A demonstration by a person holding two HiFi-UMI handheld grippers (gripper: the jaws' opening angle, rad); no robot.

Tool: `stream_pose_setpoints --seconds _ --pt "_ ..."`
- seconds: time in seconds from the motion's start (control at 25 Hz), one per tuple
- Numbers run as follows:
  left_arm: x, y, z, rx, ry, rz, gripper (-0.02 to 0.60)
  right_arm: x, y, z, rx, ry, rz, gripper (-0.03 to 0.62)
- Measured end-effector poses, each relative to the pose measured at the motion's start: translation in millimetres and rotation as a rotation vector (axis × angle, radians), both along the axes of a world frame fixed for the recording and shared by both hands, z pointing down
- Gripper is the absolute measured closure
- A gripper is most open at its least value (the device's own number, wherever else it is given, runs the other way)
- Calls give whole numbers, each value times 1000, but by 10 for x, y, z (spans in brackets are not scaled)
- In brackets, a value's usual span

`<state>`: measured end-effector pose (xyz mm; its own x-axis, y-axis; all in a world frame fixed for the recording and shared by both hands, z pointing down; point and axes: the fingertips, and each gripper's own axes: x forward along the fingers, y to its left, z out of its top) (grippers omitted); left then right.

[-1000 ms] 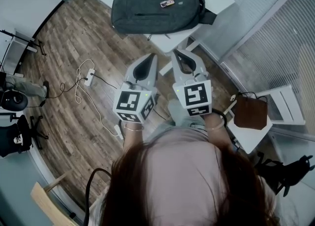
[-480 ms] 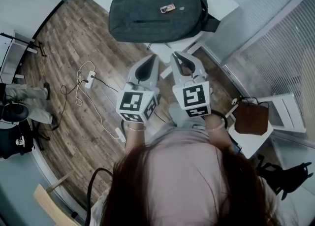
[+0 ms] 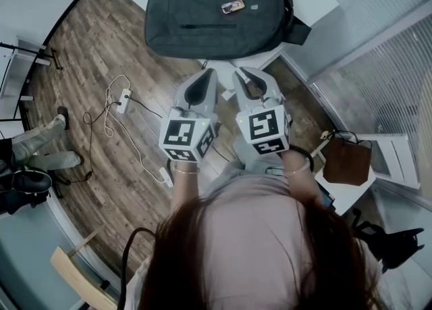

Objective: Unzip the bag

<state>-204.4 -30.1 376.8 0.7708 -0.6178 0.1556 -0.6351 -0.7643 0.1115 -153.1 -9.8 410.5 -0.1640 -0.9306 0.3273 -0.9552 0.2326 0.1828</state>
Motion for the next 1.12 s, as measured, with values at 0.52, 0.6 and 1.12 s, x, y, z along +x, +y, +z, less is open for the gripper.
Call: stream_pose_setpoints --seconds 0.52,0.6,1.12 --pt "133 -411 523 -64 -26 -44 571 56 -340 595 -133 17 -44 546" --pt "152 -478 595 -70 -41 -47 571 63 -400 674 -147 25 -51 545" --pt "264 -795 920 -139 -67 -67 571 47 -620 1019 -241 69 -70 545"
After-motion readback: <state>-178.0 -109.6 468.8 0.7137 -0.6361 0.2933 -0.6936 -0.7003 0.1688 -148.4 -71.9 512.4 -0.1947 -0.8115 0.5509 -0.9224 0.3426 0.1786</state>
